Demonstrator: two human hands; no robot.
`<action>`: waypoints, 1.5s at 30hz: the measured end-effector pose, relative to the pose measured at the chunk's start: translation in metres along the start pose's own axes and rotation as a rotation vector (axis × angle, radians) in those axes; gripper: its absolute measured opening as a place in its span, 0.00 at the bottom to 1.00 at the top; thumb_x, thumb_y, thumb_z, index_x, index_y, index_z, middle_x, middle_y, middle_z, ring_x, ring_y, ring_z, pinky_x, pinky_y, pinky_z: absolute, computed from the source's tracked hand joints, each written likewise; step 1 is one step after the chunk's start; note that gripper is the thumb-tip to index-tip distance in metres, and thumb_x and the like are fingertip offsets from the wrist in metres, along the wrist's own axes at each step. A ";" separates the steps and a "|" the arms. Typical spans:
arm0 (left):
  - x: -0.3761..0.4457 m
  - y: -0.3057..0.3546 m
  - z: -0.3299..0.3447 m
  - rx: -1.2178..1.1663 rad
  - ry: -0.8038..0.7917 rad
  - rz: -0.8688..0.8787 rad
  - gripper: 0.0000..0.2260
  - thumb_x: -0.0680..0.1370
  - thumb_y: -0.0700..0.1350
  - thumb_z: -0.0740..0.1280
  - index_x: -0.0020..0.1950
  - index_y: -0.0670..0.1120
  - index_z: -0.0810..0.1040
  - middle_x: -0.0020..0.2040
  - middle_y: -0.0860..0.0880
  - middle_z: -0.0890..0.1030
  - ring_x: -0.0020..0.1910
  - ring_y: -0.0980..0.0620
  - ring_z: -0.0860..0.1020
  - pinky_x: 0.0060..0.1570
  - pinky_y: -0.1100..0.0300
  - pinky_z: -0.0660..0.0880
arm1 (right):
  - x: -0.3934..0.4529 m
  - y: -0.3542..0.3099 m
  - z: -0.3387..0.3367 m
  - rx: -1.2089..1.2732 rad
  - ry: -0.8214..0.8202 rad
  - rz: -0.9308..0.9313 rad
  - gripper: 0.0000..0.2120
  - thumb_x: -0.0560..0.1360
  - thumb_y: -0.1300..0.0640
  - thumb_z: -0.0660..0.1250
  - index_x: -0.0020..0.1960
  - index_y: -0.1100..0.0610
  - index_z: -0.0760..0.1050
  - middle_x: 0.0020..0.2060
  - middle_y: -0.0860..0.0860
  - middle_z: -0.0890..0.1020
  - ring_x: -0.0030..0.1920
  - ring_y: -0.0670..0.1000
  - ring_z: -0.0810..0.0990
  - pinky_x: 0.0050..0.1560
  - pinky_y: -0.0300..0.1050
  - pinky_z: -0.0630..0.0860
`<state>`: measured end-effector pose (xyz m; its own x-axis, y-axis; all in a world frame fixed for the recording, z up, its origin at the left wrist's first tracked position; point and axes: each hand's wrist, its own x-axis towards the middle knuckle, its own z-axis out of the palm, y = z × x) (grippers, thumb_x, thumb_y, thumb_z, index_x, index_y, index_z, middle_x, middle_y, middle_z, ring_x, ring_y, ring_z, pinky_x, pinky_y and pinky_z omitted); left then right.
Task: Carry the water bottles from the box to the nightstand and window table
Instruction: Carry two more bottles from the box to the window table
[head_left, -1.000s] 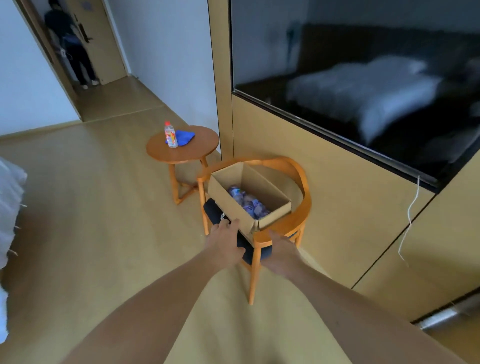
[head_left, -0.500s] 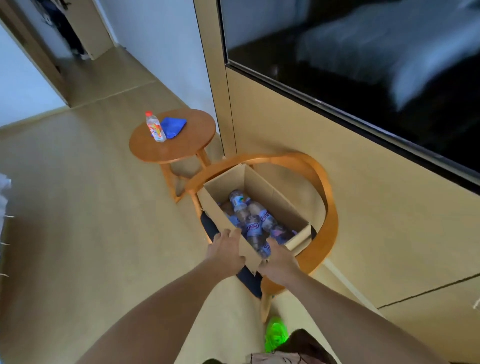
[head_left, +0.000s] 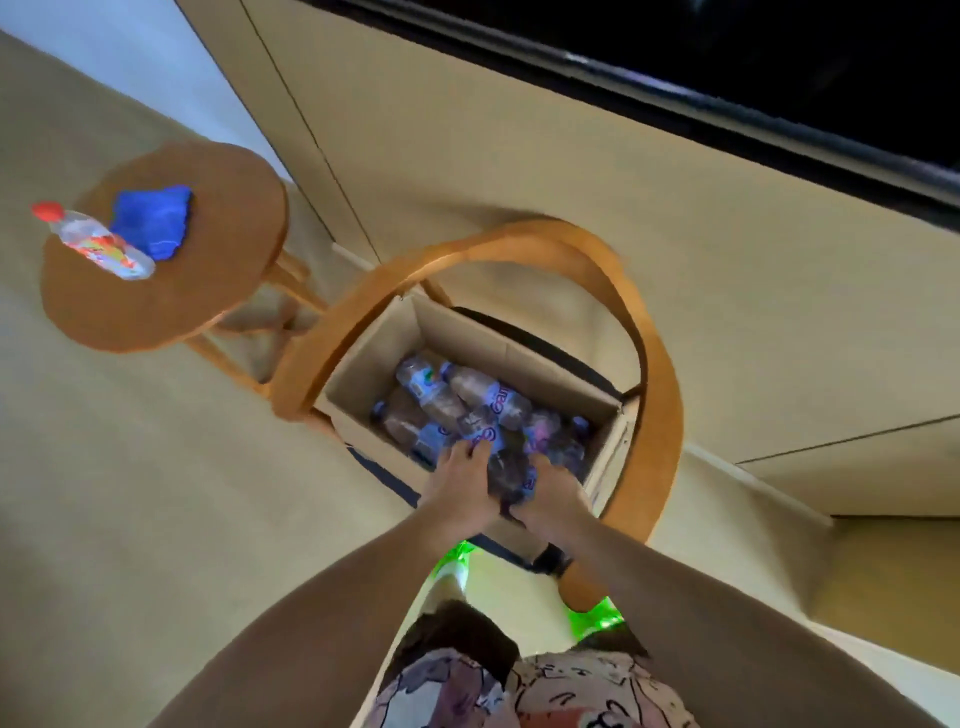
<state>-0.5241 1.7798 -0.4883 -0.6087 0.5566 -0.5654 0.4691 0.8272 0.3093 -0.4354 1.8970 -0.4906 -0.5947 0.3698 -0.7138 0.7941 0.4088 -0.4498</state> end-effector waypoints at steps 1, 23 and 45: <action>0.011 -0.006 0.001 0.026 -0.029 0.039 0.36 0.76 0.52 0.70 0.80 0.48 0.60 0.74 0.42 0.67 0.74 0.39 0.64 0.72 0.45 0.68 | 0.005 -0.004 0.005 0.035 0.025 0.051 0.34 0.72 0.51 0.71 0.75 0.53 0.64 0.67 0.58 0.75 0.66 0.61 0.76 0.61 0.49 0.77; 0.177 -0.053 0.054 0.719 -0.306 0.822 0.23 0.83 0.47 0.60 0.79 0.47 0.68 0.76 0.45 0.69 0.79 0.42 0.59 0.81 0.49 0.47 | 0.138 -0.027 0.088 0.075 0.437 0.872 0.52 0.70 0.48 0.75 0.80 0.60 0.45 0.74 0.67 0.58 0.67 0.67 0.65 0.71 0.59 0.63; 0.173 -0.035 0.001 0.911 -0.293 0.588 0.27 0.71 0.42 0.75 0.69 0.49 0.74 0.62 0.45 0.80 0.64 0.41 0.76 0.61 0.43 0.71 | 0.113 -0.015 0.068 0.308 0.492 0.735 0.50 0.63 0.51 0.81 0.76 0.53 0.56 0.68 0.60 0.67 0.69 0.63 0.67 0.66 0.57 0.70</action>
<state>-0.6452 1.8471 -0.5982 -0.0208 0.7028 -0.7110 0.9998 0.0104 -0.0190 -0.5064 1.8762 -0.6010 0.1392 0.7878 -0.6000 0.9481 -0.2808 -0.1488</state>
